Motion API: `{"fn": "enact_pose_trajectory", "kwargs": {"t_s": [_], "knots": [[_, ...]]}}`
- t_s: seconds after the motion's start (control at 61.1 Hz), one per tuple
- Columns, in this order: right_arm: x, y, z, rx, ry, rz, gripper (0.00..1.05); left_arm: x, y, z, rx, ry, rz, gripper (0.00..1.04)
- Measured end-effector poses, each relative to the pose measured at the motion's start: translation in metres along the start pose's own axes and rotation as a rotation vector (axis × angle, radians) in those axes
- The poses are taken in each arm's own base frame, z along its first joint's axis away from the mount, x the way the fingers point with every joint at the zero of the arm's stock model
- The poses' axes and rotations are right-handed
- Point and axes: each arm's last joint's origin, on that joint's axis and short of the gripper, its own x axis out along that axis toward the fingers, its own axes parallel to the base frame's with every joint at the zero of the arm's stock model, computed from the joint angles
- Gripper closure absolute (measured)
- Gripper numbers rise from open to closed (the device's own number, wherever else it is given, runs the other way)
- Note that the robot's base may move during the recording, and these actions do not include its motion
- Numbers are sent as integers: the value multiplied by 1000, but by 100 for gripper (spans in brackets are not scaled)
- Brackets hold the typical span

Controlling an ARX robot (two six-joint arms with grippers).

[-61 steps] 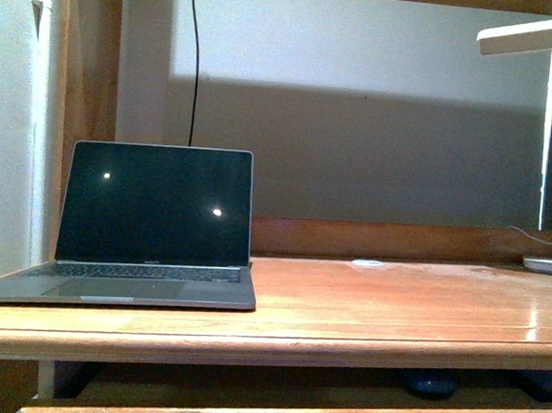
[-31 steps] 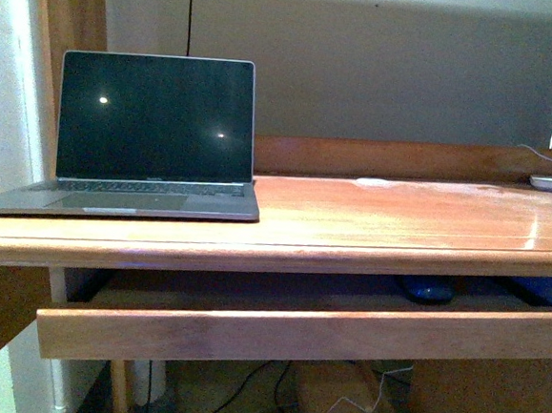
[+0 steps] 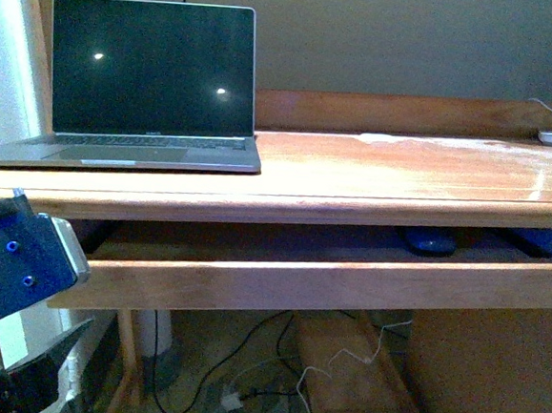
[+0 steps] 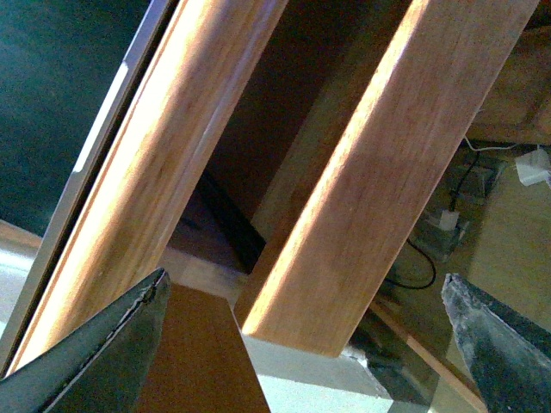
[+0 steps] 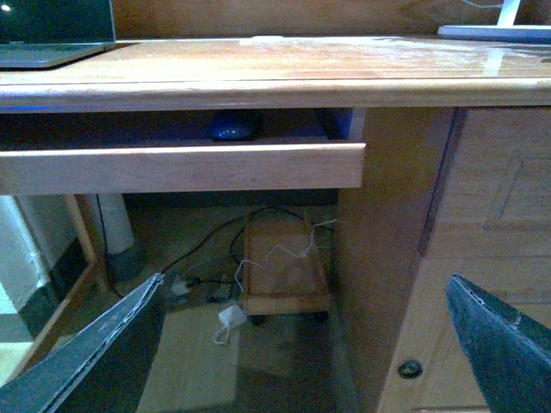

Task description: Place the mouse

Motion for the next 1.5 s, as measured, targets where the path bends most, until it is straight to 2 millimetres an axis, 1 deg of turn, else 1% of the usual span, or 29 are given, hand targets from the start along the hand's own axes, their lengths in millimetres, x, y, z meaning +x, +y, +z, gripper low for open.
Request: {"fn": "enact_pose_trajectory", "kwargs": {"t_s": [0.18, 0.344, 0.425, 0.556, 0.703, 0.752, 0.867, 1.08, 1.178, 1.26, 1.276, 1.292, 1.309, 1.341, 1.358, 1.39, 1.407, 1.456, 1.505], "knots": [[0, 0, 0, 0, 0, 0, 7, 20, -7, -7, 68, -20, -6, 8], [0, 0, 0, 0, 0, 0, 7, 29, -21, -18, 124, -24, -51, 8], [0, 0, 0, 0, 0, 0, 7, 34, -22, -23, 157, -25, -38, 8], [0, 0, 0, 0, 0, 0, 7, 38, -24, -35, 229, -34, -37, 8], [0, 0, 0, 0, 0, 0, 7, 41, -21, -48, 286, -17, -27, 8], [0, 0, 0, 0, 0, 0, 7, 40, -20, -53, 298, -7, -45, 8], [0, 0, 0, 0, 0, 0, 7, 39, -18, -57, 293, 11, -106, 8], [0, 0, 0, 0, 0, 0, 7, 31, -5, -50, 196, 65, -287, 7], [0, 0, 0, 0, 0, 0, 7, 23, -1, -45, 145, 87, -389, 7], [0, 0, 0, 0, 0, 0, 7, 12, -3, -45, 35, 140, -503, 7], [0, 0, 0, 0, 0, 0, 7, 10, -5, -46, 2, 158, -526, 8], [0, 0, 0, 0, 0, 0, 7, 4, -13, -49, -45, 187, -586, 8], [0, 0, 0, 0, 0, 0, 7, 1, -16, -51, -67, 203, -613, 8], [0, 0, 0, 0, 0, 0, 7, -8, -32, -56, -138, 248, -707, 8], [0, 0, 0, 0, 0, 0, 7, -15, -44, -59, -180, 279, -777, 8], [0, 0, 0, 0, 0, 0, 7, -22, -54, -61, -221, 302, -836, 8], [0, 0, 0, 0, 0, 0, 7, -28, -63, -62, -265, 315, -890, 8], [0, 0, 0, 0, 0, 0, 7, -36, -69, -59, -327, 321, -956, 8], [0, 0, 0, 0, 0, 0, 7, -40, -63, -52, -365, 298, -971, 8]]}}
